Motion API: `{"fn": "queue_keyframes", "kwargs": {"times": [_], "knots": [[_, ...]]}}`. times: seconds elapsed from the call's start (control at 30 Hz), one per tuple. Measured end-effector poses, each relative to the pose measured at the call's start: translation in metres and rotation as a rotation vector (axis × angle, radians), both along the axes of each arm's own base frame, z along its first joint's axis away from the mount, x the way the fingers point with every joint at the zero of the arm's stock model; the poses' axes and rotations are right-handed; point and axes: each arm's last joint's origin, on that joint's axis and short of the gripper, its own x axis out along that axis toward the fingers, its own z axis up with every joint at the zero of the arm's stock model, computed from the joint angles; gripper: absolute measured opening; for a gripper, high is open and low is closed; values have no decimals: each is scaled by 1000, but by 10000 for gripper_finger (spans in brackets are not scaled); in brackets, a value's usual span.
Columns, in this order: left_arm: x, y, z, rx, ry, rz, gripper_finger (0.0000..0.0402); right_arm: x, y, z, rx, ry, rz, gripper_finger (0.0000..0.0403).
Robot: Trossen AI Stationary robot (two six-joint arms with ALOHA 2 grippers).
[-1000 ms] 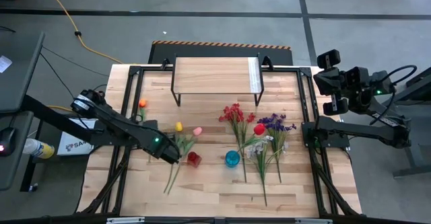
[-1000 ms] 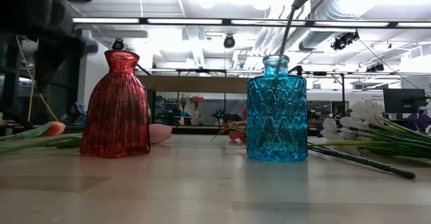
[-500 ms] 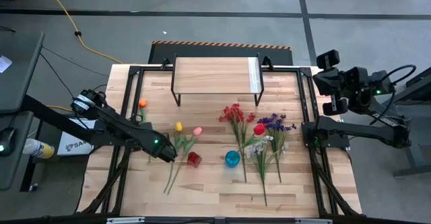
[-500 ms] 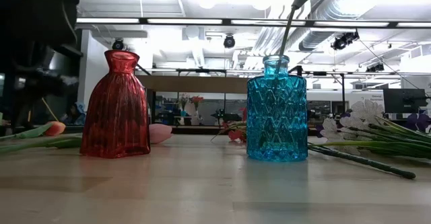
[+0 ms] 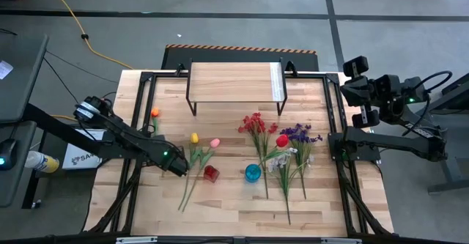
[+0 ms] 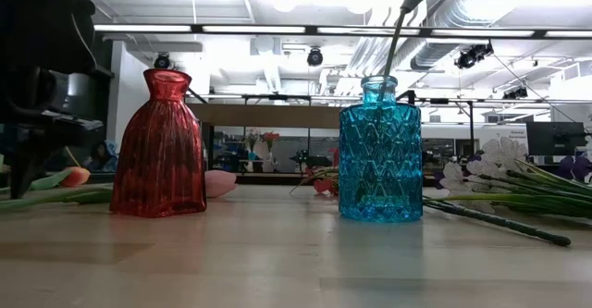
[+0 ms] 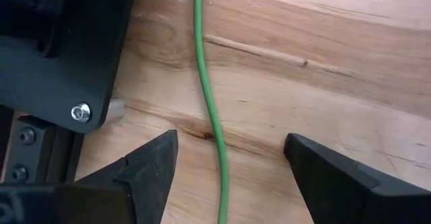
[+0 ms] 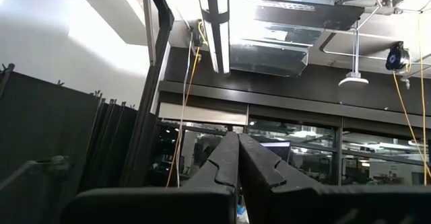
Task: Pick and place flowers into a vace then onto a shelf
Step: Put the orange flower into the blue vase
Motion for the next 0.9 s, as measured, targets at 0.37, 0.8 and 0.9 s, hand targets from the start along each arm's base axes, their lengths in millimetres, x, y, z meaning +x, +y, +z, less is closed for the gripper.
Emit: {"fn": "queue_keyframes", "kwargs": {"times": [0.37, 0.8, 0.9], "knots": [[3, 0, 2, 35, -25, -38, 317, 0, 0, 0, 9, 2, 6, 1], [4, 0, 2, 37, -28, -36, 317, 0, 0, 0, 10, 2, 6, 1], [4, 0, 2, 37, -30, -33, 317, 0, 0, 0, 11, 2, 7, 1]]}}
